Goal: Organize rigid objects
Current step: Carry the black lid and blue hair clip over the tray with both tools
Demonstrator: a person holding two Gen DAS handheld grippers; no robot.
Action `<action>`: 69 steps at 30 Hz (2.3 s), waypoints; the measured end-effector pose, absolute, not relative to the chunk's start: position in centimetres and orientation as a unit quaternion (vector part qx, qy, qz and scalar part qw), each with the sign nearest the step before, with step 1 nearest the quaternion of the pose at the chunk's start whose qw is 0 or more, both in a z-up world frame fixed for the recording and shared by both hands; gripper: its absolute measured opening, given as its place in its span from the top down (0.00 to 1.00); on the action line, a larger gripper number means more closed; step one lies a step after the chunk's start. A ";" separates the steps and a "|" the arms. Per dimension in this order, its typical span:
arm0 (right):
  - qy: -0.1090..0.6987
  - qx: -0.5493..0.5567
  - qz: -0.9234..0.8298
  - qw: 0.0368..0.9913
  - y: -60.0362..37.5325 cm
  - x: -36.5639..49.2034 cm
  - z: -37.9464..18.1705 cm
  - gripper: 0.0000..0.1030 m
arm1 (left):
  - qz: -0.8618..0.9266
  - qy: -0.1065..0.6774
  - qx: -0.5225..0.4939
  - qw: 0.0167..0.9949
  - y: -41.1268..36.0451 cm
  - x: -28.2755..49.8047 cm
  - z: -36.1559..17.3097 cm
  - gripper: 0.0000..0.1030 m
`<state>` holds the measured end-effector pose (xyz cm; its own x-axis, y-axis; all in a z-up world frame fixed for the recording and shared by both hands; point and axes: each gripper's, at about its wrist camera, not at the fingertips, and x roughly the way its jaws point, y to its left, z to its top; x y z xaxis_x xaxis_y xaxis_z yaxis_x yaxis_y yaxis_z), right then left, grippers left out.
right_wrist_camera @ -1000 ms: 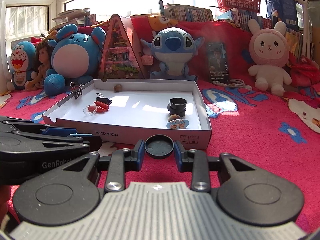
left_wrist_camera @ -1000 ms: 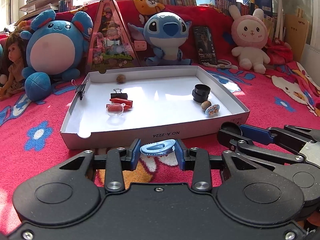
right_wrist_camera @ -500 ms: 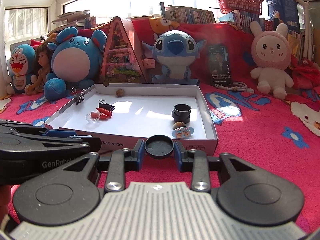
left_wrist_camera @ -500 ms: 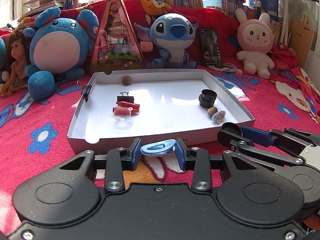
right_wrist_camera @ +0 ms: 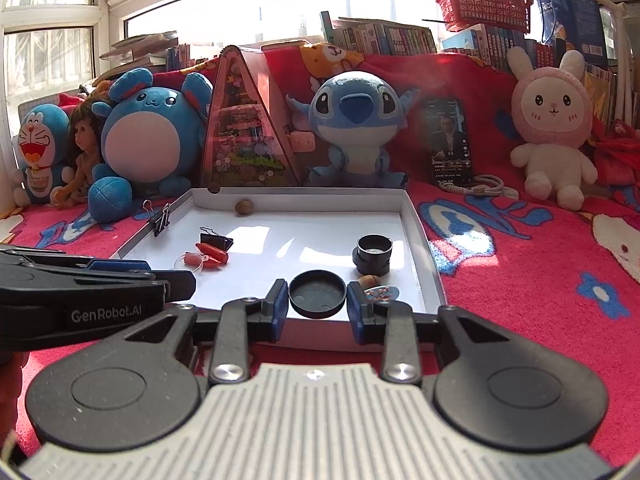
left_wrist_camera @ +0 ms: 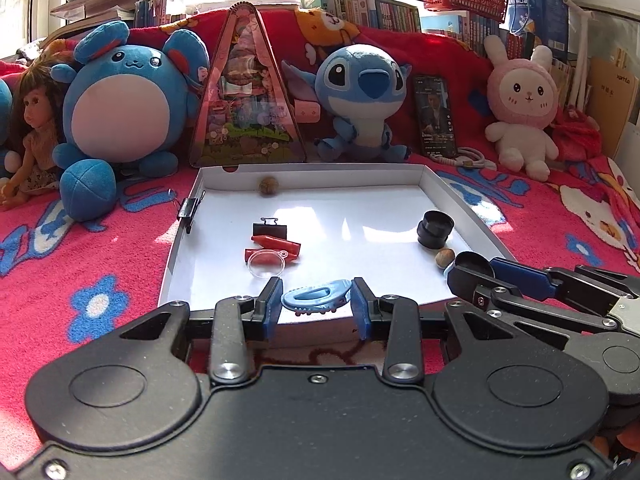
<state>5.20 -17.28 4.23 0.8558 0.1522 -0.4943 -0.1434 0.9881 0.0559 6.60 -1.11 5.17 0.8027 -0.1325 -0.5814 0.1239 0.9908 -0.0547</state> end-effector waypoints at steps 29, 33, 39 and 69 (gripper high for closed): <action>0.310 0.044 0.061 0.948 -21.5 14.0 6.4 0.64 | -0.054 0.355 -0.047 0.932 2.4 14.8 5.6 0.66; 0.330 0.044 0.058 0.941 -21.7 15.8 6.1 0.64 | -0.050 0.369 -0.047 0.927 2.7 16.1 5.2 0.66; 0.353 0.046 0.062 0.932 -21.6 17.8 5.8 0.64 | -0.046 0.378 -0.043 0.924 2.6 18.1 5.2 0.66; 0.433 0.036 0.043 0.900 -19.4 25.8 2.7 0.64 | -0.016 0.416 -0.032 0.909 1.0 25.9 2.8 0.66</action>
<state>25.76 -19.39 2.72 0.6215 0.1078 -0.7759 -0.0452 0.9938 0.1019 25.87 1.00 2.80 0.6531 -0.0556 -0.7552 0.0023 0.9974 -0.0713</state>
